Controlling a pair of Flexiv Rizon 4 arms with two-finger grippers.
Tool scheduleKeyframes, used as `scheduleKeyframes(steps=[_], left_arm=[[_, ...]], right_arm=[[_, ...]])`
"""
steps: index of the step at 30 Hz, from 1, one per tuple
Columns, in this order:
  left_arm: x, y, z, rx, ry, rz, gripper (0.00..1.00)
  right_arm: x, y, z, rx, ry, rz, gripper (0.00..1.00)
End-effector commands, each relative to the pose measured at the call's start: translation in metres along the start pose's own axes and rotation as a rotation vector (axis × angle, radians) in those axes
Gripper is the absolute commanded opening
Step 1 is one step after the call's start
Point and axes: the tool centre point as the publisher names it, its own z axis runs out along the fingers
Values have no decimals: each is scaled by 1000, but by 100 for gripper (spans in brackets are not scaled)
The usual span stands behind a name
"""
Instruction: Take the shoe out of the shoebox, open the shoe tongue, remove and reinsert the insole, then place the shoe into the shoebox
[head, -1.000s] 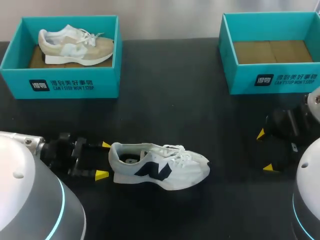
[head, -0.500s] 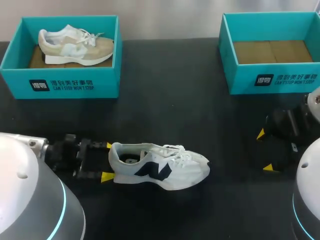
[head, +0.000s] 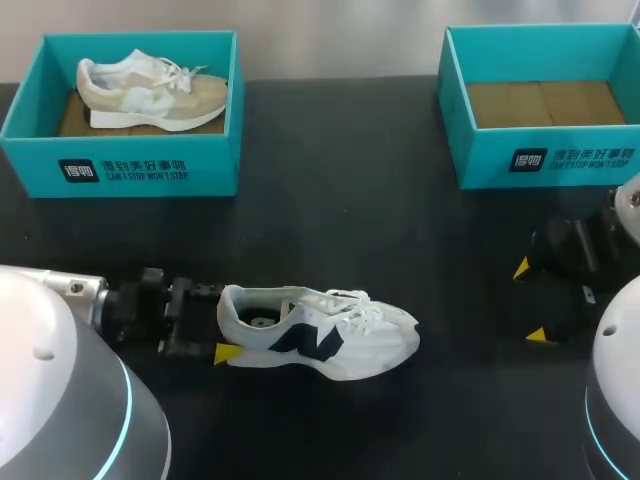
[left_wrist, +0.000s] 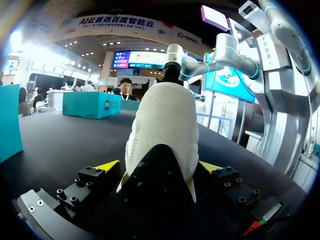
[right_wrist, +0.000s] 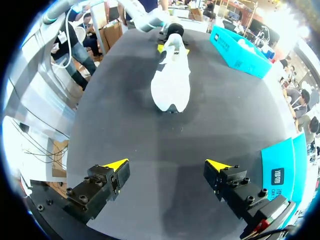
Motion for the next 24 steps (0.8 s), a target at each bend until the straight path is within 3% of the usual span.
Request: scheduleKeyframes(steps=[1,24], left_arm=[[-1,1,7,-1,2,-3,100],[4,1,33,-16,25,6,100]], right_arm=[[1,1,0,4,-2,0,100],[1,1,0,4,-2,0,100]])
